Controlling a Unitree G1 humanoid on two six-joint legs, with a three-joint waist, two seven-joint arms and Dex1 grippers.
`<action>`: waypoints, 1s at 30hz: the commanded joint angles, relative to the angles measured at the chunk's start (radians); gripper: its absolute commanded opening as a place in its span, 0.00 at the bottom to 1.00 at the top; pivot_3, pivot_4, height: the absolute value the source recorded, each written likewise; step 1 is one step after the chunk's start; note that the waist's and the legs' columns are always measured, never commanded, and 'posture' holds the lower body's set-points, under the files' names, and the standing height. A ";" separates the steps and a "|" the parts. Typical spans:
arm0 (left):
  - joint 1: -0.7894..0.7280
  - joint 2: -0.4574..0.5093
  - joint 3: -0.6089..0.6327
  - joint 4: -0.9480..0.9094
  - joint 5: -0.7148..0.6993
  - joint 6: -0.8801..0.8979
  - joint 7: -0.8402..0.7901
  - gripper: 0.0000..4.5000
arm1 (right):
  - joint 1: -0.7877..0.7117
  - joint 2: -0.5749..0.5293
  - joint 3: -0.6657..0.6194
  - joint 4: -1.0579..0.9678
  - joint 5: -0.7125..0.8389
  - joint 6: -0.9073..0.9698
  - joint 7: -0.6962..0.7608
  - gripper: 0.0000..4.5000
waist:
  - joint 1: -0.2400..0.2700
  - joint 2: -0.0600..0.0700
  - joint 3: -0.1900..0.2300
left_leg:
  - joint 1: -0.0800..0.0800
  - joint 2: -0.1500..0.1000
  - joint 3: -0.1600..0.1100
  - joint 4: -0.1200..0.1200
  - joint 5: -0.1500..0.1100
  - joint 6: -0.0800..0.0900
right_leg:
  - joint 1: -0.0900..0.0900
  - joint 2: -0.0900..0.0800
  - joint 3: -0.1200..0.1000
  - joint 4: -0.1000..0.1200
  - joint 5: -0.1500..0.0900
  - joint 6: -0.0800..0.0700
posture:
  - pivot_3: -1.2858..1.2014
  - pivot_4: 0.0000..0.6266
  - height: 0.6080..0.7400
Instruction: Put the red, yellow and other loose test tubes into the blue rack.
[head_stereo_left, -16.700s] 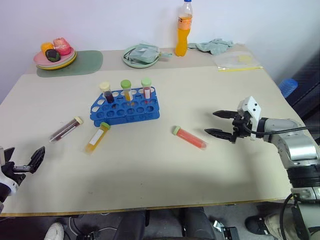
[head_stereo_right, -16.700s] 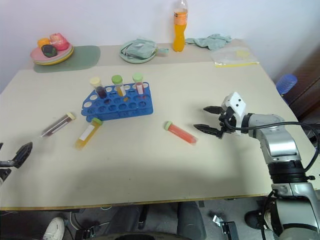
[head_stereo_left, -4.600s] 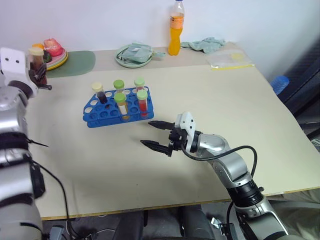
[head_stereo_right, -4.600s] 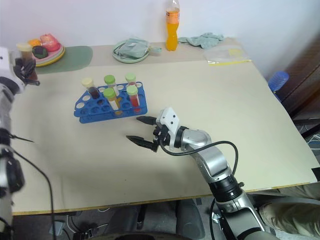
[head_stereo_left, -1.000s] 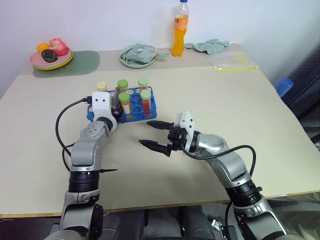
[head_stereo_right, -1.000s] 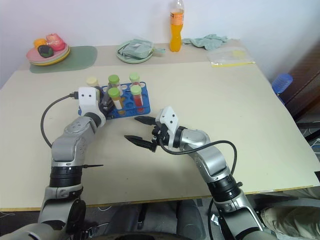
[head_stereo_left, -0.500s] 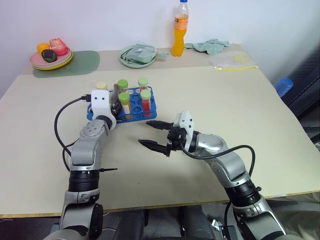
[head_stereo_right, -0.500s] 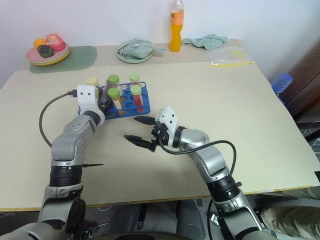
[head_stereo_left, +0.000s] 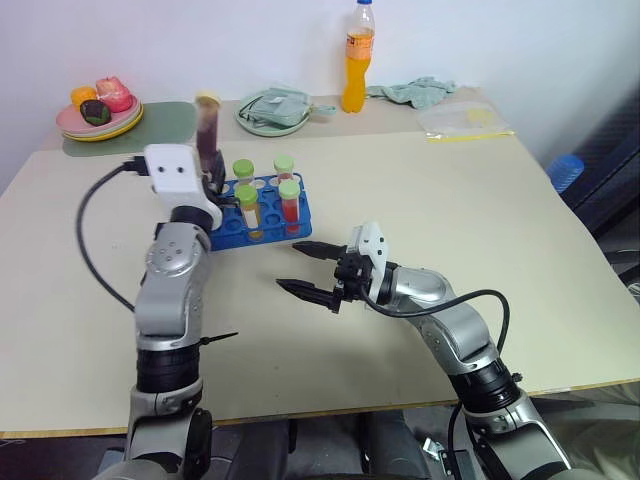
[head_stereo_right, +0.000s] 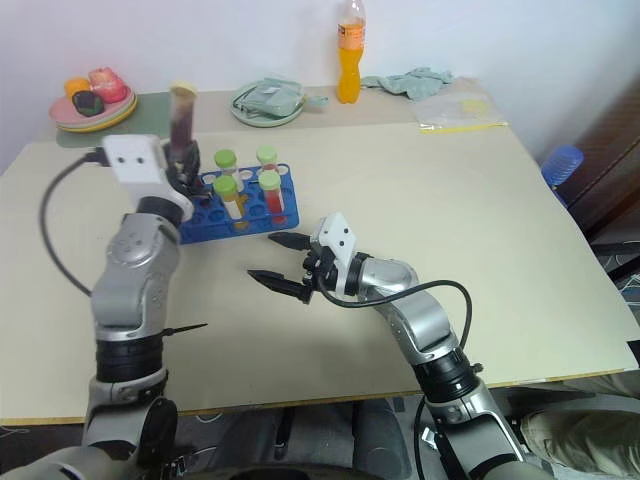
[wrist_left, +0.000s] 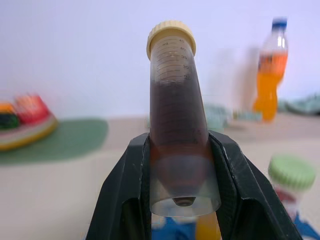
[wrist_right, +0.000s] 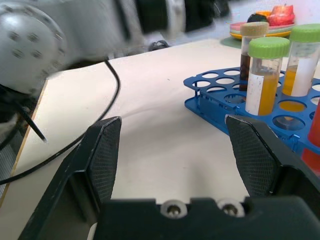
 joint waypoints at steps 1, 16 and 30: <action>0.089 0.041 0.087 -0.185 -0.034 0.101 -0.007 0.21 | -0.011 0.000 -0.017 -0.034 0.025 0.003 0.012 0.81 | 0.002 0.000 0.000 | 0.000 0.000 0.000 0.000 0.000 0.000 | 0.000 0.000 0.000 0.000 0.000 0.000 | 0.52 0.24 1.00; 0.388 -0.115 0.214 -0.256 0.005 0.385 0.168 0.21 | -0.026 0.012 -0.009 -0.007 0.028 0.001 0.073 0.81 | 0.009 0.000 0.000 | 0.000 0.000 0.000 0.001 0.000 0.000 | 0.002 0.000 -0.001 -0.001 0.000 0.000 | 0.52 0.24 1.00; 0.337 -0.087 0.262 -0.163 -0.043 0.451 0.134 0.93 | -0.010 0.006 -0.022 -0.026 0.024 0.005 0.037 0.81 | 0.006 0.000 0.000 | 0.000 0.000 0.000 0.000 0.000 0.000 | 0.001 0.000 -0.001 -0.001 0.000 0.000 | 0.52 0.24 1.00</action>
